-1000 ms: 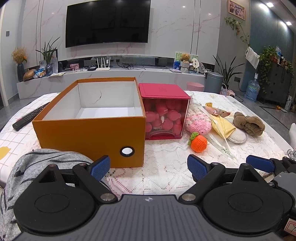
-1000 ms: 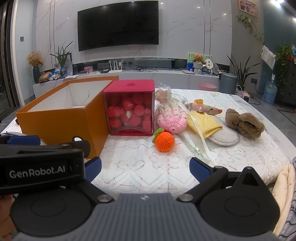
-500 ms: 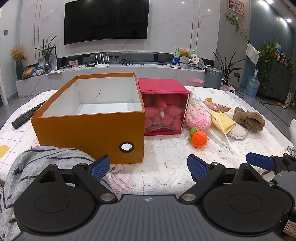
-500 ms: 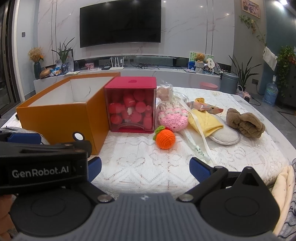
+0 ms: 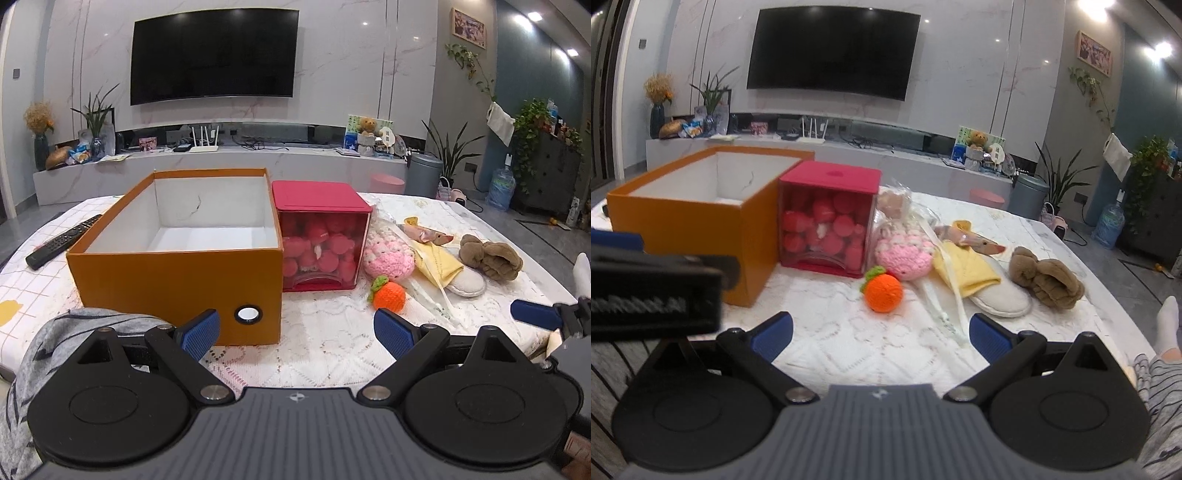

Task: Organize soft objects
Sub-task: 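Move the left gripper to the orange crocheted fruit and close on it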

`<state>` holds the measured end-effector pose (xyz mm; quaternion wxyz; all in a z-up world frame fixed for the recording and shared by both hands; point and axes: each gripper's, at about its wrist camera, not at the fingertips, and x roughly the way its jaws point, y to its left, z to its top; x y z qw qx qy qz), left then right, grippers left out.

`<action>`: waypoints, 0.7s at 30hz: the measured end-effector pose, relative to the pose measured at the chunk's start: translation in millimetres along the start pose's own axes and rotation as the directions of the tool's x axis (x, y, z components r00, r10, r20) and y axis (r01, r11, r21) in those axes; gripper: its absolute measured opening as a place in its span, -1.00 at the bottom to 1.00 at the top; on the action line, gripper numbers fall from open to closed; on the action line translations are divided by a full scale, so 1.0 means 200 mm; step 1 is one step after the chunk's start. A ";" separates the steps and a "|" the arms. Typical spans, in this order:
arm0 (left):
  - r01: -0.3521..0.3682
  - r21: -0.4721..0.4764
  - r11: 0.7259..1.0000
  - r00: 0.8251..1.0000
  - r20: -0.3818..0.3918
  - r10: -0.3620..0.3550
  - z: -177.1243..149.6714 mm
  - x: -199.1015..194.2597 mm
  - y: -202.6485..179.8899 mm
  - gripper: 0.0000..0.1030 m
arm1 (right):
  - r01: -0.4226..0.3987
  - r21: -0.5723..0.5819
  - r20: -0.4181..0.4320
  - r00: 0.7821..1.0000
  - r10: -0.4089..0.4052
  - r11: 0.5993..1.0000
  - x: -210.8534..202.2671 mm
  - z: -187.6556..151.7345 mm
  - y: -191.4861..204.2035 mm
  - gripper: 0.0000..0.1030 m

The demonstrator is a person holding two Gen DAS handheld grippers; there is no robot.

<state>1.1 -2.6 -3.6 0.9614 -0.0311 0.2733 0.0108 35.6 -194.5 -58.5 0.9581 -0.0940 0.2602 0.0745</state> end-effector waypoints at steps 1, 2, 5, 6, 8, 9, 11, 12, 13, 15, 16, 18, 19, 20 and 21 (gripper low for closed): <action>0.008 0.006 1.000 1.000 -0.004 -0.008 0.01 0.01 0.00 1.00 | 0.004 -0.013 -0.003 1.000 -0.004 1.000 0.01 0.00 -0.01 0.93; 0.014 0.013 1.000 1.000 -0.007 -0.013 0.01 0.01 -0.01 1.00 | 0.008 -0.030 -0.004 1.000 -0.009 0.999 0.01 0.01 -0.03 0.94; 0.022 0.027 0.999 1.000 -0.019 -0.022 0.04 0.04 -0.01 1.00 | 0.041 -0.089 0.009 0.999 -0.041 0.995 0.02 0.05 -0.09 0.94; 0.033 0.025 0.999 0.999 -0.026 -0.032 0.04 0.05 -0.01 1.00 | 0.053 -0.098 0.013 0.999 -0.052 0.994 0.02 0.07 -0.12 0.94; 0.053 0.013 0.998 0.998 -0.047 -0.052 0.06 0.07 -0.01 1.00 | 0.061 -0.099 0.011 0.998 -0.060 0.993 0.04 0.11 -0.18 0.94; 0.061 0.009 0.998 0.997 -0.053 -0.061 0.07 0.08 -0.01 1.00 | 0.062 -0.100 0.010 0.998 -0.062 0.993 0.05 0.13 -0.22 0.94; 0.075 0.015 0.997 0.995 -0.066 -0.074 0.09 0.12 -0.03 1.00 | 0.082 -0.109 0.009 0.997 -0.082 0.991 0.08 0.18 -0.28 0.94; 0.084 0.026 0.996 0.994 -0.071 -0.082 0.10 0.13 -0.05 1.00 | 0.096 -0.115 0.010 0.995 -0.096 0.989 0.10 0.21 -0.32 0.94; 0.095 0.038 0.995 0.993 -0.079 -0.092 0.11 0.15 -0.07 1.00 | 0.109 -0.116 0.013 0.994 -0.108 0.987 0.11 0.25 -0.35 0.94; 0.133 0.073 0.988 0.987 -0.098 -0.125 0.13 0.18 -0.12 1.00 | 0.119 -0.106 0.004 0.993 -0.119 0.987 0.16 0.32 -0.42 0.94; 0.146 0.092 0.985 0.986 -0.096 -0.137 0.14 0.19 -0.14 1.00 | 0.114 -0.099 0.001 0.993 -0.115 0.989 0.18 0.36 -0.46 0.94; 0.164 0.129 0.978 0.984 -0.088 -0.154 0.14 0.21 -0.19 1.00 | 0.108 -0.082 -0.004 0.994 -0.109 0.991 0.24 0.44 -0.54 0.94; 0.180 0.153 0.972 0.982 -0.092 -0.168 0.14 0.22 -0.22 1.00 | 0.106 -0.063 -0.007 0.994 -0.107 0.992 0.27 0.48 -0.58 0.95; 0.194 0.175 0.965 0.979 -0.102 -0.179 0.15 0.24 -0.25 1.00 | 0.095 -0.043 -0.016 0.995 -0.096 0.995 0.30 0.52 -0.61 0.95; 0.210 0.199 0.957 0.975 -0.110 -0.191 0.15 0.26 -0.29 1.00 | 0.075 -0.022 -0.032 0.997 -0.075 0.997 0.35 0.55 -0.64 0.95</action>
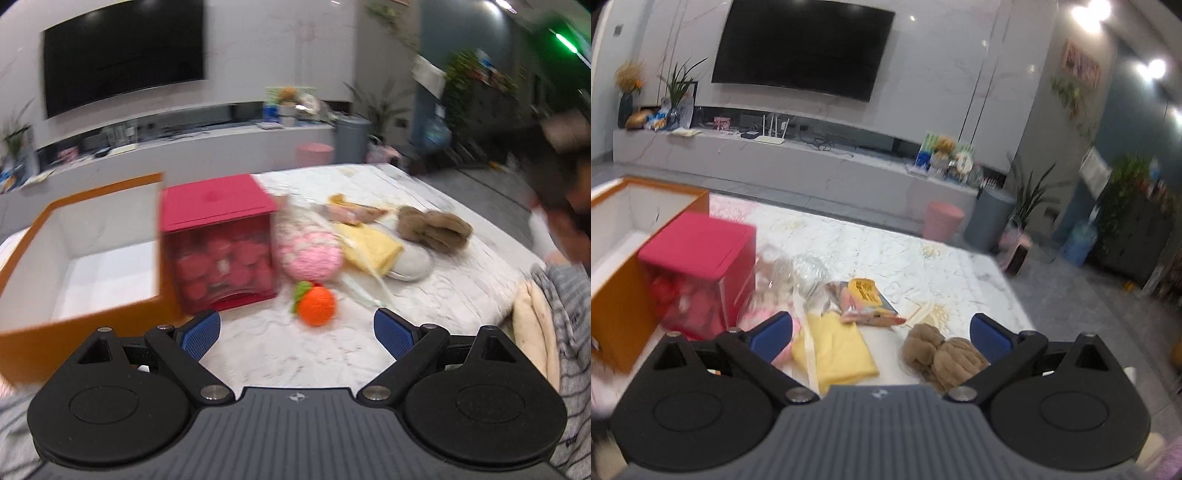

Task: Organize soft objects
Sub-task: 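Move the left gripper to the orange crocheted fruit and close on it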

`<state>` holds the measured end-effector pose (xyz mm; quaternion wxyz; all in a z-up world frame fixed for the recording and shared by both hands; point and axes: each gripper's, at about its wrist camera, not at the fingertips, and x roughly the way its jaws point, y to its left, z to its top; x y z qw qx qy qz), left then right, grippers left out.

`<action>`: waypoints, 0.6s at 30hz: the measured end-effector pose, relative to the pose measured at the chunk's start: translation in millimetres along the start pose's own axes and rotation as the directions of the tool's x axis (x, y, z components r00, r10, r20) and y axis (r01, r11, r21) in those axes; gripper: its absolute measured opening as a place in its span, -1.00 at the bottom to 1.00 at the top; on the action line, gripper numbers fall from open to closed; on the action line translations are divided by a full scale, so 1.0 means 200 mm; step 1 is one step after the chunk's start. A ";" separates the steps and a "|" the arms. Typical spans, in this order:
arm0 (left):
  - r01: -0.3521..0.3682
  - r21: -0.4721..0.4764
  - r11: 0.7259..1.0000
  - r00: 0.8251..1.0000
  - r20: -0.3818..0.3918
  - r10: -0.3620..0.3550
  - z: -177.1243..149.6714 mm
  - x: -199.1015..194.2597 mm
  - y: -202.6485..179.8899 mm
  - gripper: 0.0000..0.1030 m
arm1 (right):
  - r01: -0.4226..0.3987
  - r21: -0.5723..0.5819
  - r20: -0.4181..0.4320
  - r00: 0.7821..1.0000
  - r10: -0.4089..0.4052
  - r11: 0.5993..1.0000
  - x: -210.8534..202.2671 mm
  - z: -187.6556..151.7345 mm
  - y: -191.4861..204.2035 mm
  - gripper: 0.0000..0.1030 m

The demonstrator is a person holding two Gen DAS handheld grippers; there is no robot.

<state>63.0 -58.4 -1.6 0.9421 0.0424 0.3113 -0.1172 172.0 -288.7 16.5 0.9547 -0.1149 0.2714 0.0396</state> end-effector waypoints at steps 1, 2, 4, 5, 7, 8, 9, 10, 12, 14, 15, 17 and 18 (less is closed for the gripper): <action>0.009 0.020 1.000 1.000 -0.002 -0.008 0.01 0.02 -0.02 1.00 | -0.025 0.025 -0.021 0.999 0.026 0.999 0.05 0.03 -0.03 0.95; 0.012 0.041 0.999 1.000 -0.003 -0.012 0.02 0.05 -0.05 1.00 | -0.042 0.044 -0.040 0.998 0.044 0.998 0.10 0.05 -0.05 0.95; 0.019 0.078 0.997 1.000 -0.003 -0.019 0.02 0.11 -0.10 1.00 | -0.071 0.075 -0.069 0.995 0.077 0.995 0.20 0.08 -0.07 0.95; 0.028 0.099 0.995 1.000 -0.004 -0.028 0.02 0.15 -0.12 1.00 | -0.090 0.091 -0.081 0.992 0.097 0.992 0.25 0.08 -0.07 0.95; 0.054 0.154 0.987 0.998 -0.001 -0.055 0.00 0.22 -0.17 1.00 | -0.098 0.124 -0.097 0.989 0.111 0.987 0.35 0.05 -0.05 0.95; 0.050 0.174 0.984 0.999 0.002 -0.051 -0.01 0.25 -0.19 1.00 | -0.085 0.138 -0.103 0.990 0.100 0.987 0.37 0.04 -0.04 0.95; 0.039 0.187 0.982 0.999 0.003 -0.040 -0.03 0.29 -0.21 1.00 | -0.074 0.151 -0.107 0.990 0.091 0.986 0.39 0.01 -0.03 0.95; 0.024 0.199 0.980 1.000 -0.004 -0.024 -0.04 0.35 -0.22 1.00 | -0.072 0.164 -0.106 0.990 0.090 0.984 0.41 -0.04 -0.03 0.95; -0.009 0.204 0.979 1.000 0.000 0.009 -0.06 0.42 -0.21 1.00 | -0.076 0.178 -0.124 0.987 0.099 0.981 0.45 -0.10 -0.03 0.95; -0.037 0.212 0.977 0.999 0.023 0.033 -0.07 0.47 -0.21 1.00 | -0.045 0.182 -0.142 0.987 0.072 0.982 0.44 -0.14 -0.03 0.95; -0.050 0.222 0.974 0.999 0.023 0.045 -0.07 0.50 -0.22 1.00 | -0.033 0.176 -0.146 0.988 0.059 0.984 0.43 -0.15 -0.02 0.95; -0.065 0.232 0.971 0.998 0.018 0.063 -0.08 0.56 -0.20 1.00 | -0.034 0.120 -0.164 0.985 0.053 0.992 0.42 -0.15 0.00 0.95; -0.074 0.221 0.973 0.997 0.010 0.074 -0.08 0.58 -0.19 1.00 | -0.034 0.085 -0.166 0.985 0.048 0.996 0.41 -0.16 0.01 0.95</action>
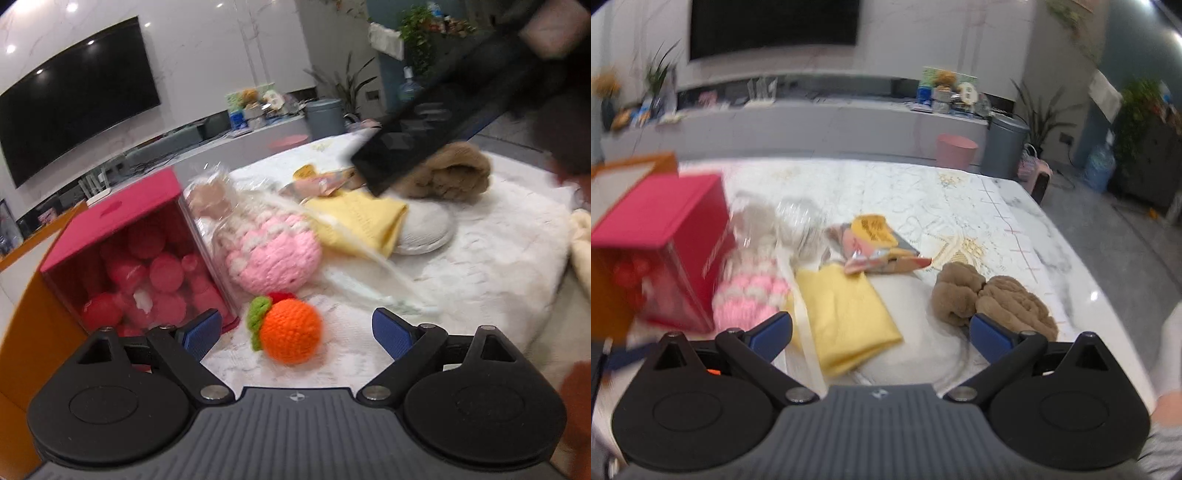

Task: Organize soft objects
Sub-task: 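Move the left gripper to the orange crocheted fruit and close on it, then lift the orange fruit with the left gripper while the right gripper grasps the white ribbon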

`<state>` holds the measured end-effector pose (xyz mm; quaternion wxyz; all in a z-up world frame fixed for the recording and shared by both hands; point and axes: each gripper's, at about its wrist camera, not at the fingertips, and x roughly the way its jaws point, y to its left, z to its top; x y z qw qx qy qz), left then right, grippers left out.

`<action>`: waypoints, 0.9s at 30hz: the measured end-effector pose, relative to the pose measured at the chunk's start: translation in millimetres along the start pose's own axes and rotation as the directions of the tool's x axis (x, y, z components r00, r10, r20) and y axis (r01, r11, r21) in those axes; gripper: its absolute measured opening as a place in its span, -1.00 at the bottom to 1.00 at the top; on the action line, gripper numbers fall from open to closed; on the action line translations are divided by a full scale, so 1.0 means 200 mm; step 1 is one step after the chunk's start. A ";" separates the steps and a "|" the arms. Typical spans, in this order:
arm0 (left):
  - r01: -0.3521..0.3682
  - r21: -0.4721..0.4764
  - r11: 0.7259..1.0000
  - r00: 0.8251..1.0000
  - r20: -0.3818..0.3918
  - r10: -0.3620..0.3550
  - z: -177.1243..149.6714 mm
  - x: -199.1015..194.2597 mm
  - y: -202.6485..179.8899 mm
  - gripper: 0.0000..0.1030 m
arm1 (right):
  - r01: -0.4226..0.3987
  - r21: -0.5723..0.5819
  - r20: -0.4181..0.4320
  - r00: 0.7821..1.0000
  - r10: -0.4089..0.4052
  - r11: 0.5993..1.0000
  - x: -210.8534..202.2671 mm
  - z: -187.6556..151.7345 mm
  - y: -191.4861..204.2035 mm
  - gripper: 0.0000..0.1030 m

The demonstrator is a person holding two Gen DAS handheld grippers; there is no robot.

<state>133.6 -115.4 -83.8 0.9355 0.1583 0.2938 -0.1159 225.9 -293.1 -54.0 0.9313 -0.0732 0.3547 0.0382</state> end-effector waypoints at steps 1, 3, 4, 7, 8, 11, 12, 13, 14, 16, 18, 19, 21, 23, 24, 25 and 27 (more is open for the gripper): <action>-0.001 -0.015 1.000 1.000 -0.012 0.000 -0.01 0.01 0.01 0.95 | 0.010 -0.039 -0.001 1.000 -0.010 0.999 -0.01 -0.01 0.01 0.95; 0.010 -0.033 0.999 0.999 -0.031 -0.011 -0.01 0.03 0.04 0.71 | 0.012 -0.092 -0.016 1.000 -0.013 0.996 -0.02 -0.05 0.01 0.95; 0.008 -0.039 0.999 1.000 -0.024 -0.009 -0.01 0.03 0.04 0.65 | 0.002 -0.109 -0.027 1.000 -0.005 0.994 -0.02 -0.06 0.00 0.95; 0.020 -0.053 0.998 0.999 -0.026 -0.022 0.00 0.04 0.05 0.41 | -0.008 -0.130 -0.048 0.999 0.002 0.992 -0.04 -0.10 -0.02 0.95; 0.036 -0.060 0.998 0.998 -0.049 -0.039 0.00 0.05 0.06 0.19 | -0.005 -0.131 -0.051 0.999 -0.002 0.991 -0.04 -0.11 -0.02 0.95; 0.048 -0.064 0.997 0.996 -0.067 -0.052 -0.01 0.06 0.06 0.01 | 0.002 -0.122 -0.057 0.998 -0.009 0.993 -0.05 -0.12 -0.05 0.95; 0.054 -0.056 0.997 0.996 -0.062 -0.057 -0.01 0.05 0.06 0.00 | -0.003 -0.116 -0.059 0.998 -0.004 0.993 -0.05 -0.12 -0.06 0.95; 0.055 -0.052 0.997 0.997 -0.060 -0.058 0.00 0.05 0.06 0.00 | -0.008 -0.108 -0.060 0.998 0.001 0.994 -0.04 -0.12 -0.06 0.95; 0.048 -0.051 0.998 0.997 -0.065 -0.052 0.00 0.04 0.06 0.00 | -0.013 -0.098 -0.060 0.998 0.007 0.995 -0.04 -0.12 -0.07 0.95; 0.023 -0.031 0.999 0.996 -0.091 -0.025 0.00 0.00 0.06 0.00 | -0.025 -0.085 -0.059 0.998 0.021 0.996 -0.03 -0.12 -0.07 0.95; 0.014 -0.019 1.000 0.995 -0.097 -0.016 0.00 -0.09 0.08 0.00 | -0.050 -0.092 -0.056 0.997 0.045 0.995 -0.02 -0.12 -0.06 0.94; 0.017 -0.011 1.000 0.995 -0.098 -0.018 0.00 -0.14 0.09 0.00 | -0.083 -0.102 -0.051 0.996 0.079 0.991 -0.02 -0.13 -0.05 0.94; 0.007 -0.007 1.000 0.995 -0.101 -0.007 -0.01 -0.21 0.12 0.00 | -0.174 -0.137 -0.052 0.984 0.169 0.975 -0.02 -0.15 0.00 0.94; -0.011 -0.016 1.000 0.994 -0.108 0.009 -0.03 -0.28 0.15 0.00 | -0.247 -0.182 -0.074 0.969 0.237 0.952 -0.01 -0.18 0.06 0.86; -0.013 -0.005 1.000 0.995 -0.103 0.012 -0.04 -0.31 0.15 0.00 | -0.265 -0.208 -0.086 0.964 0.252 0.942 -0.01 -0.19 0.09 0.63; -0.009 0.004 1.000 0.996 -0.086 0.009 -0.04 -0.34 0.16 0.00 | -0.276 -0.240 -0.095 0.961 0.261 0.931 0.01 -0.21 0.13 0.51; -0.005 -0.008 1.000 0.998 -0.056 0.005 -0.03 -0.36 0.18 0.00 | -0.288 -0.292 -0.110 0.957 0.268 0.912 0.04 -0.24 0.21 0.25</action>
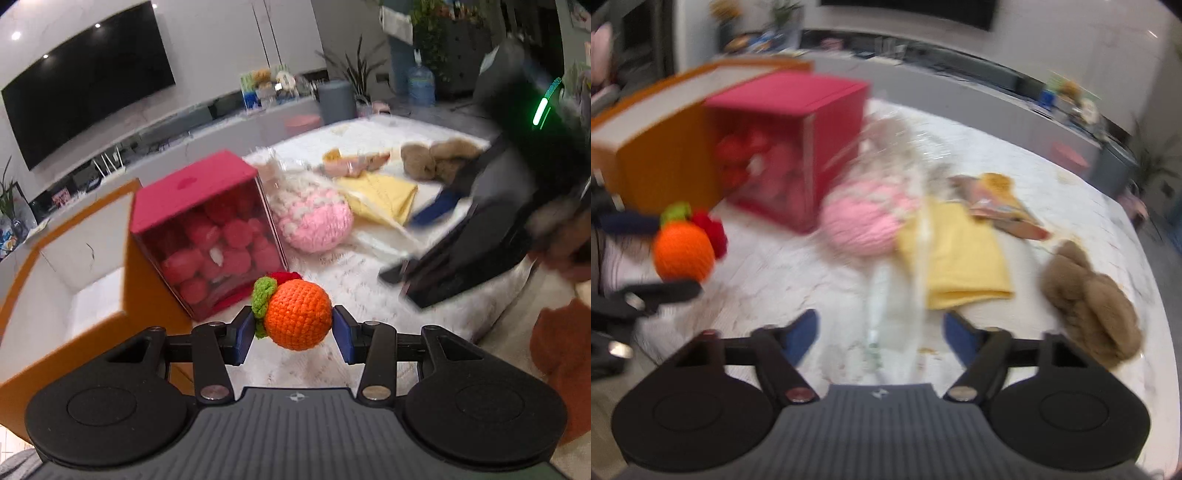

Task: Organize soft objects
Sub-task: 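Lift the orange fruit with the left gripper while the right gripper grasps the white ribbon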

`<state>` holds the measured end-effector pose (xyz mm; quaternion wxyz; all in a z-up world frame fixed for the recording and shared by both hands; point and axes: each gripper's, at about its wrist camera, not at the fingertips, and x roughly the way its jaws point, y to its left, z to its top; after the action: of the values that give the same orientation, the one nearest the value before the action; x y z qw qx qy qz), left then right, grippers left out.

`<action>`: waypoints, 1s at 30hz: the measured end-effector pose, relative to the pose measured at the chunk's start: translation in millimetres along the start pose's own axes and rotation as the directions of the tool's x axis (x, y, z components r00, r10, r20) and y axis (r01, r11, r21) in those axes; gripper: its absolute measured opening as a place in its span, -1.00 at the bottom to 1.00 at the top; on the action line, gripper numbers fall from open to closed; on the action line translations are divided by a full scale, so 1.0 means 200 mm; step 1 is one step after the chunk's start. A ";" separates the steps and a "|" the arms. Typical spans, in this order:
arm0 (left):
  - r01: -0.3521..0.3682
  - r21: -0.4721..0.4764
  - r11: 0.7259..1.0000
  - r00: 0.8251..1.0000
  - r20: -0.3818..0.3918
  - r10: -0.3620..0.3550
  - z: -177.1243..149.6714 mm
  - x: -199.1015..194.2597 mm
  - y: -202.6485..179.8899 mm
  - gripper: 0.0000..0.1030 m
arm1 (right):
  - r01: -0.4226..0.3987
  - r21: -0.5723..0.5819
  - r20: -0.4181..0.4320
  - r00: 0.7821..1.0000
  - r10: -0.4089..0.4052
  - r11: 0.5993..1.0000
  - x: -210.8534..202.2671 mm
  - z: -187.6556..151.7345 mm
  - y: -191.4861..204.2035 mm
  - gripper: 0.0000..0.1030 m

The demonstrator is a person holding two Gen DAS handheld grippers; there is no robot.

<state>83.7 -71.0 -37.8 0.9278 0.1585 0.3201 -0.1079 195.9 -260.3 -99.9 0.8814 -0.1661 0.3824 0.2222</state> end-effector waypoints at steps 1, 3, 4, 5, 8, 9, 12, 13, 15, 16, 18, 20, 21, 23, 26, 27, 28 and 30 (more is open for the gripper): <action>0.013 -0.021 1.000 1.000 0.014 -0.012 0.01 -0.01 0.02 0.00 | -0.007 -0.016 -0.009 1.000 0.007 1.000 0.03 0.00 0.02 0.21; 0.033 -0.063 0.997 0.999 0.024 -0.032 0.04 -0.01 0.05 0.00 | -0.012 -0.012 -0.024 1.000 0.012 1.000 0.10 -0.01 0.04 -0.03; 0.033 -0.071 0.997 0.999 0.025 -0.032 0.04 -0.01 0.06 0.00 | -0.004 0.006 -0.034 0.999 0.004 1.000 0.13 -0.01 0.03 -0.04; 0.024 -0.071 0.997 0.999 0.027 -0.022 0.04 -0.01 0.07 0.00 | -0.011 0.037 -0.017 1.000 0.012 0.999 0.14 0.00 0.02 -0.04; 0.006 -0.061 0.998 0.999 0.039 -0.004 0.03 0.00 0.09 0.00 | -0.030 0.090 -0.017 0.999 0.031 0.995 0.15 0.02 -0.01 -0.04; 0.009 -0.068 0.998 0.999 0.038 -0.007 0.03 0.00 0.10 0.00 | -0.023 0.100 -0.023 0.999 0.025 0.995 0.16 0.02 -0.02 -0.04; 0.033 -0.098 0.995 0.999 0.030 -0.031 0.04 0.01 0.12 0.00 | -0.035 0.160 -0.031 0.999 0.041 0.987 0.17 0.01 -0.07 -0.02; 0.039 -0.104 0.994 0.999 0.030 -0.036 0.04 0.01 0.13 0.00 | -0.037 0.186 -0.032 0.999 0.044 0.982 0.17 0.01 -0.09 -0.02; 0.033 -0.106 0.994 0.999 0.031 -0.030 0.03 0.01 0.14 0.00 | -0.039 0.235 -0.040 0.998 0.050 0.971 0.17 0.01 -0.13 -0.02; 0.026 -0.102 0.994 0.999 0.032 -0.023 0.03 0.01 0.13 0.01 | -0.042 0.258 -0.043 0.998 0.055 0.965 0.17 0.01 -0.15 -0.02; 0.015 -0.098 0.995 0.999 0.032 -0.012 0.03 0.02 0.13 0.01 | -0.037 0.275 -0.045 0.998 0.051 0.961 0.18 0.01 -0.18 -0.05; 0.013 -0.100 0.995 1.000 0.029 -0.010 0.02 0.02 0.13 0.01 | -0.029 0.271 -0.051 0.998 0.044 0.962 0.18 0.01 -0.18 -0.13; 0.013 -0.101 0.995 1.000 0.028 -0.010 0.02 0.02 0.13 0.01 | -0.023 0.272 -0.053 0.998 0.039 0.962 0.18 0.01 -0.18 -0.19; 0.012 -0.099 0.995 1.000 0.030 -0.009 0.02 0.02 0.13 0.01 | -0.026 0.279 -0.052 0.998 0.042 0.960 0.17 0.01 -0.18 -0.27; 0.006 -0.095 0.995 0.999 0.035 -0.003 0.02 0.02 0.12 0.01 | -0.058 0.308 -0.049 0.996 0.077 0.950 0.17 0.01 -0.20 -0.70; 0.003 -0.095 0.995 0.999 0.034 0.000 0.02 0.02 0.12 0.01 | -0.085 0.324 -0.048 0.993 0.105 0.942 0.16 0.01 -0.20 -0.88; -0.001 -0.095 0.995 0.999 0.032 0.004 0.02 0.03 0.12 0.01 | -0.095 0.342 -0.048 0.992 0.118 0.935 0.16 0.01 -0.21 -0.88; -0.015 -0.097 0.995 0.999 0.030 0.018 0.02 0.04 0.12 0.01 | -0.095 0.343 -0.050 0.992 0.119 0.934 0.15 0.02 -0.21 -0.97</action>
<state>98.4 -50.2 -34.5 0.9400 0.1143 0.3094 -0.0872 238.3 -286.8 -114.9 0.8695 0.0020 0.4540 0.1946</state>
